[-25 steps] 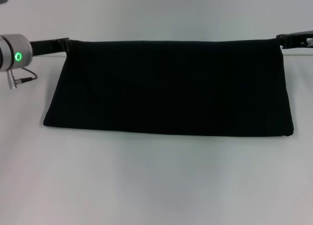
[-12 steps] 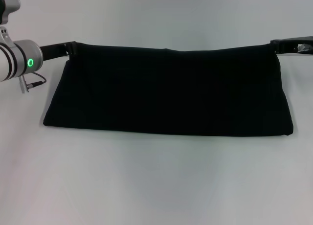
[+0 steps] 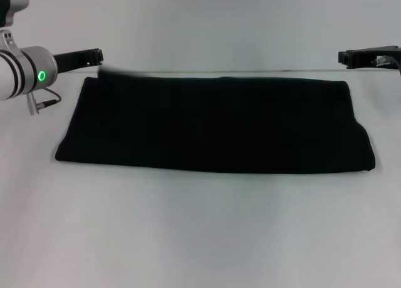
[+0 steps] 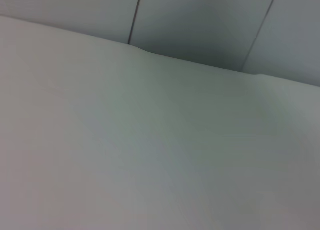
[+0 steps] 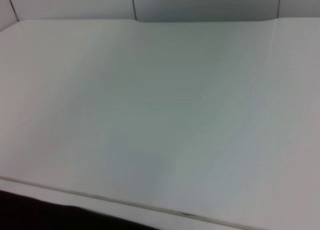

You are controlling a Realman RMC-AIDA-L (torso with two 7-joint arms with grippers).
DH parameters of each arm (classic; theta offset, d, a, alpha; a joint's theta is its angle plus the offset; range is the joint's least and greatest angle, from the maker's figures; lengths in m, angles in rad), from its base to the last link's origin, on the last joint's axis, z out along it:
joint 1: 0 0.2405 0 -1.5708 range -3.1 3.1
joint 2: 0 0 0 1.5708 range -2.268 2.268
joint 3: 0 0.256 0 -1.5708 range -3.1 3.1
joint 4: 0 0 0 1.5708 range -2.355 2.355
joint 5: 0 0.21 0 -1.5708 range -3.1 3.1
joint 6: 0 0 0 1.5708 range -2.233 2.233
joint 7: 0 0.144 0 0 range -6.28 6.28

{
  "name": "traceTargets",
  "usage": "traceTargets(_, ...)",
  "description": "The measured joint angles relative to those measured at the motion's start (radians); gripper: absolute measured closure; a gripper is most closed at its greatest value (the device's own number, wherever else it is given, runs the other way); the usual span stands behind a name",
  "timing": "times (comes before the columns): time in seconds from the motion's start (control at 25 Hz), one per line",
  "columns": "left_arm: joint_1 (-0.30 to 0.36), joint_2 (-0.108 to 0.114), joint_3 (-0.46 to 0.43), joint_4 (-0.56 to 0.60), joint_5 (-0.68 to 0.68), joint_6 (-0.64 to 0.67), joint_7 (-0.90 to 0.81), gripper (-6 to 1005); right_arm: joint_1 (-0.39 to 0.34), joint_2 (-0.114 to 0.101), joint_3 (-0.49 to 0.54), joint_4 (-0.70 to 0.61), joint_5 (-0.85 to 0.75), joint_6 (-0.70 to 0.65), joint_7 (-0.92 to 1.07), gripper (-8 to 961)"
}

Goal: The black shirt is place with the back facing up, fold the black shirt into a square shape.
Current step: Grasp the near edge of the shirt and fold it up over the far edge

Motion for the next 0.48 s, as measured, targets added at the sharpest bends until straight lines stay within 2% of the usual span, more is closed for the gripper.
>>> traceTargets(0.04,-0.001,-0.001,0.000,0.000,0.000,-0.011,0.000,946,0.000,0.000,-0.001,-0.001,-0.001,0.002,0.000,796)
traceTargets(0.32,0.005,-0.004,-0.003,-0.003,0.001,-0.048,-0.004,691,-0.010,0.000,-0.001,-0.008,0.001,0.026,0.003,788)
traceTargets(0.48,0.014,0.000,-0.008,-0.001,0.000,-0.044,-0.018,549,-0.018,-0.008,0.001,-0.019,0.001,-0.003,0.015,542)
